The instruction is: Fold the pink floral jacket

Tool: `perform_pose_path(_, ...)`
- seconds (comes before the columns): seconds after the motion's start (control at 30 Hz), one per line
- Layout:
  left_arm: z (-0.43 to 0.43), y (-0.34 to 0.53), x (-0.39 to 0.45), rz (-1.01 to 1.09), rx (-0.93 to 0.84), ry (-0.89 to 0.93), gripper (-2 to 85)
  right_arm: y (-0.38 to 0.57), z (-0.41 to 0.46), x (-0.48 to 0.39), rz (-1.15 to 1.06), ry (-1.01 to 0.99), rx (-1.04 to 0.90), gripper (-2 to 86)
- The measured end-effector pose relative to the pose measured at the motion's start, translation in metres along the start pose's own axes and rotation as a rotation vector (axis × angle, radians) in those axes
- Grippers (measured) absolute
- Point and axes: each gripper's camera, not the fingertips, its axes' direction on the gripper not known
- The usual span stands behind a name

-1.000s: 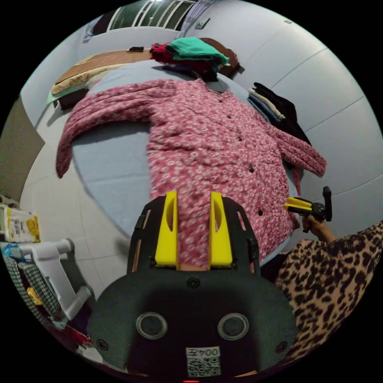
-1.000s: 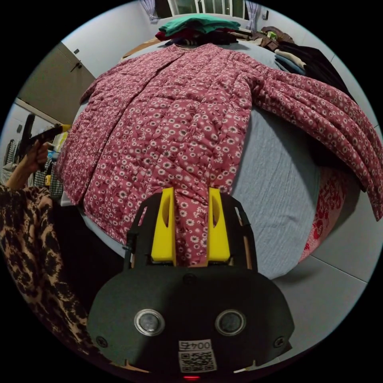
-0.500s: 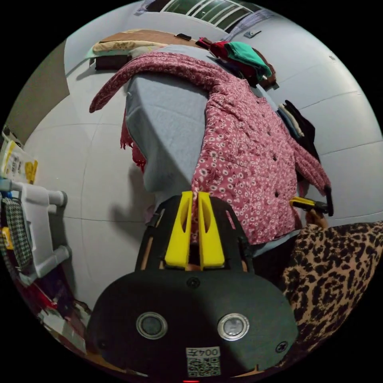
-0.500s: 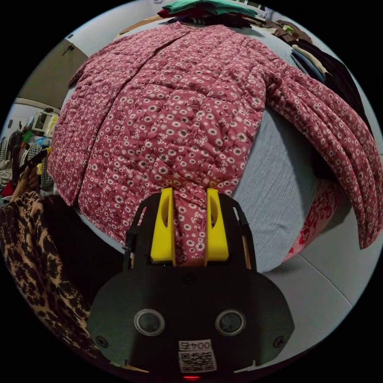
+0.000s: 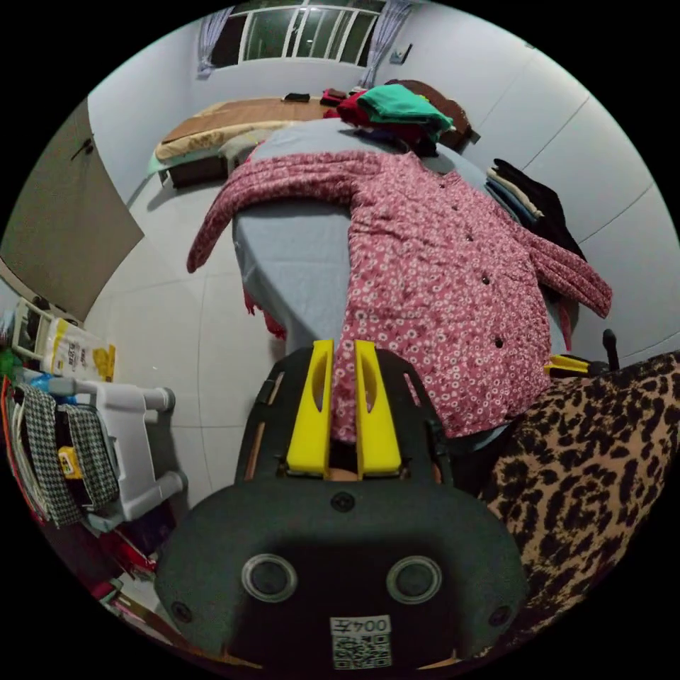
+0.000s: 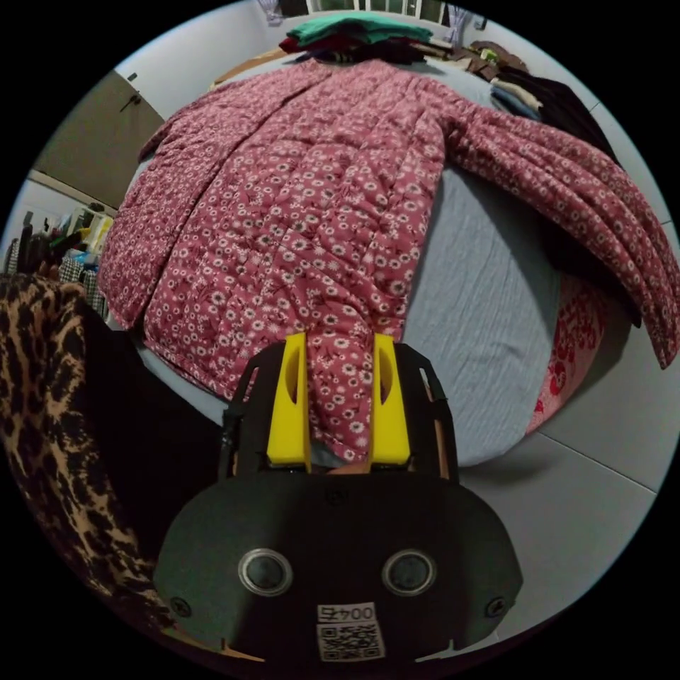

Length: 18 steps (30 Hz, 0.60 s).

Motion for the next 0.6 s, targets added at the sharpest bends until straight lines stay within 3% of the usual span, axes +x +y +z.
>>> perform_pose_path(0.17,0.026,-0.035,0.0,0.074,-0.039,0.039,7.9,-0.019,-0.024,-0.011,0.014,0.017,0.026,13.5)
perform_pose_path(0.27,0.061,-0.043,-0.023,0.052,-0.149,0.053,8.9,-0.039,-0.027,-0.024,-0.01,0.004,0.042,13.6)
perform_pose_path(0.4,0.044,-0.056,-0.066,-0.019,-0.117,0.165,10.1,-0.07,-0.013,-0.038,-0.006,-0.041,-0.034,13.7)
perform_pose_path(0.5,0.014,-0.067,-0.126,-0.156,0.0,0.252,12.0,-0.086,0.009,-0.047,-0.017,-0.011,-0.13,14.0)
perform_pose_path(0.6,0.006,-0.07,-0.224,-0.456,0.112,0.45,13.9,-0.095,0.013,-0.049,0.01,0.028,-0.116,14.5)
